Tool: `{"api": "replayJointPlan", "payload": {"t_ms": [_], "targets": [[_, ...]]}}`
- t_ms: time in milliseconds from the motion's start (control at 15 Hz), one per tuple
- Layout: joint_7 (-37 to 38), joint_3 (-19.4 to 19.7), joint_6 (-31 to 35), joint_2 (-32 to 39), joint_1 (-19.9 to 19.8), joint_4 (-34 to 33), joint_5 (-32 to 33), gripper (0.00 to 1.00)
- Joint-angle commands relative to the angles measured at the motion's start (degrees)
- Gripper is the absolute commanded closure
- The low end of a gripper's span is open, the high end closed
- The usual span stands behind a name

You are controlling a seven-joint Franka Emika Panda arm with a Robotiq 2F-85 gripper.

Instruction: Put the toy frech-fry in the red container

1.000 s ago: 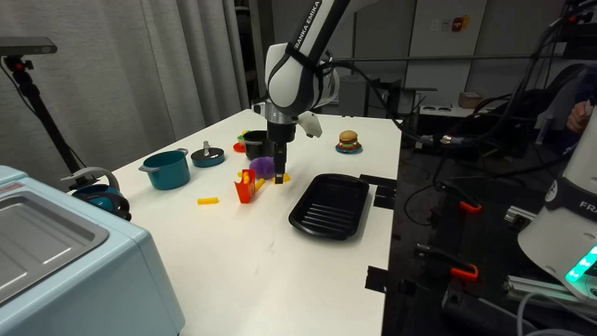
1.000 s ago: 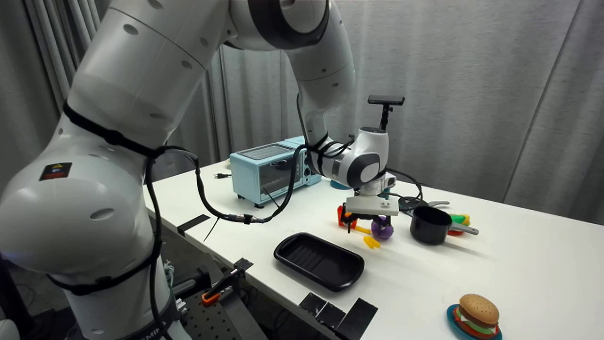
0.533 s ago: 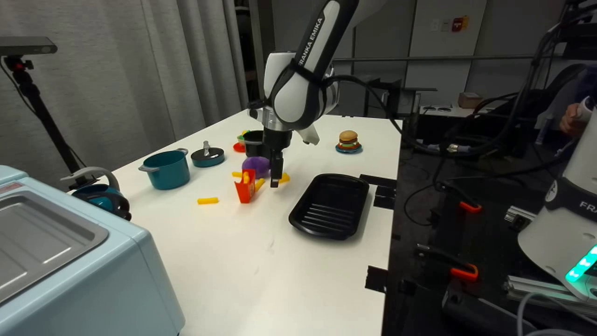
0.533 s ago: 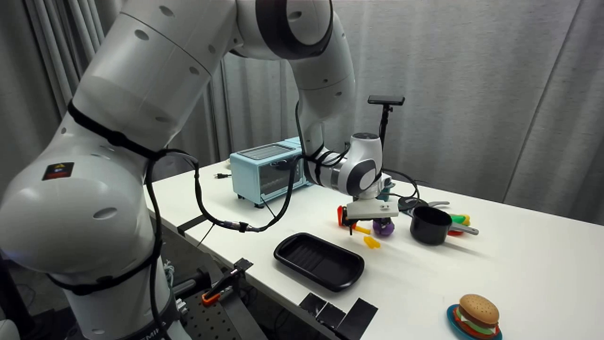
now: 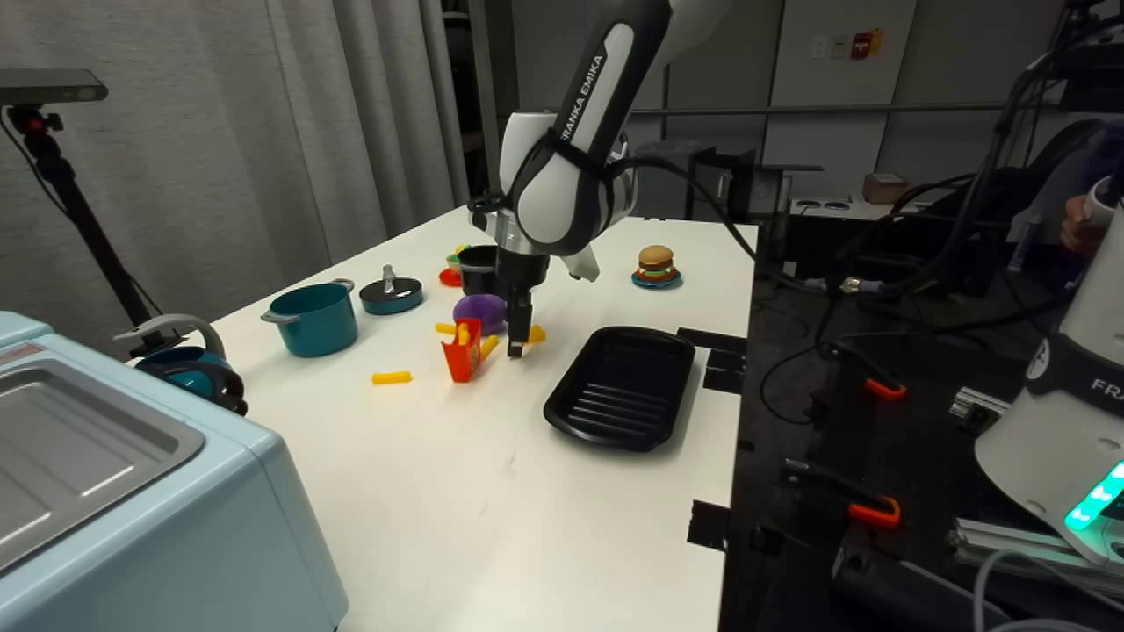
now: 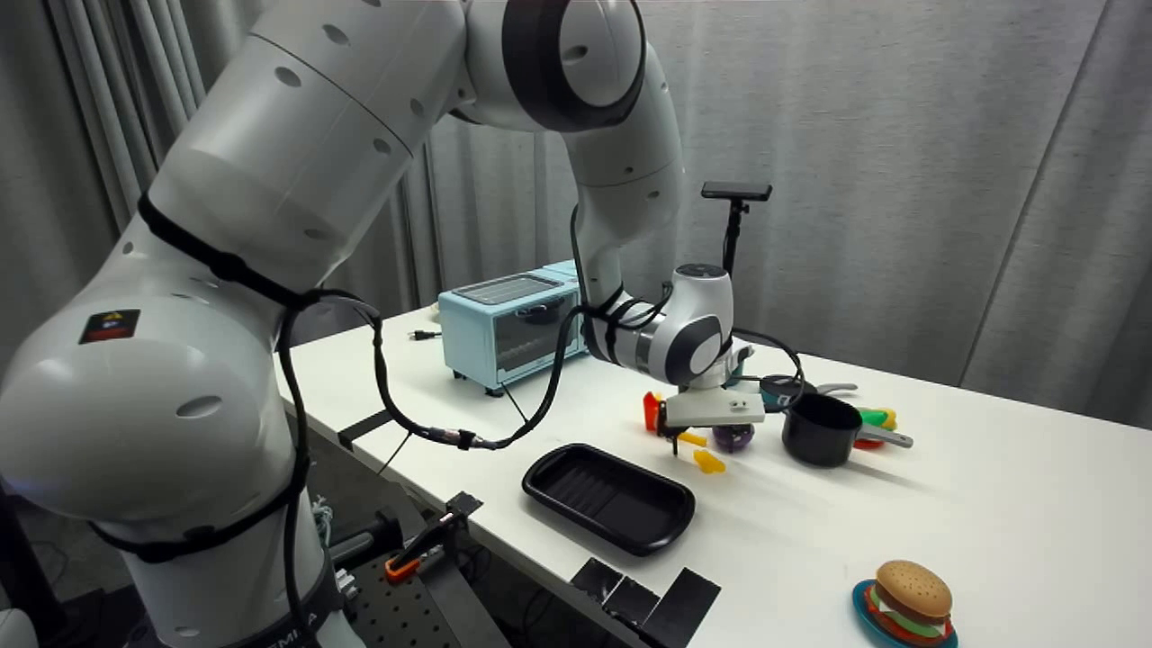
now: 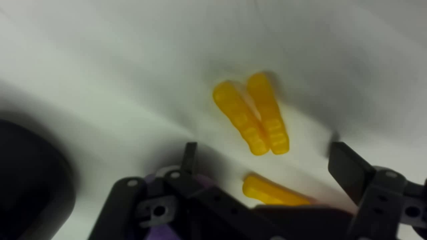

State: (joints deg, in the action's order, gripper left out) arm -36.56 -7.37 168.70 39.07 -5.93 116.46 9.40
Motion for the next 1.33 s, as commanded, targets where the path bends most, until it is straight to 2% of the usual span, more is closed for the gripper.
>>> {"api": "replayJointPlan", "payload": {"t_ms": [0,200,267,333,867,933,1267], "targets": [[2.26,1.18,-0.60,0.79,0.33,-1.16,2.05,0.00],[3.08,1.77,-0.73,0.62,0.46,-0.80,2.14,0.00],[3.47,1.86,-1.10,0.60,0.57,-0.87,2.11,0.16],[3.80,1.78,-1.56,0.57,0.55,-0.90,2.00,0.28],[5.43,2.29,-2.56,-0.36,0.72,-0.87,2.17,0.89],[5.58,2.39,-2.84,-0.66,0.78,-0.77,2.18,0.95],[4.22,1.00,-6.70,-2.64,-1.10,-1.74,1.45,0.92]]}}
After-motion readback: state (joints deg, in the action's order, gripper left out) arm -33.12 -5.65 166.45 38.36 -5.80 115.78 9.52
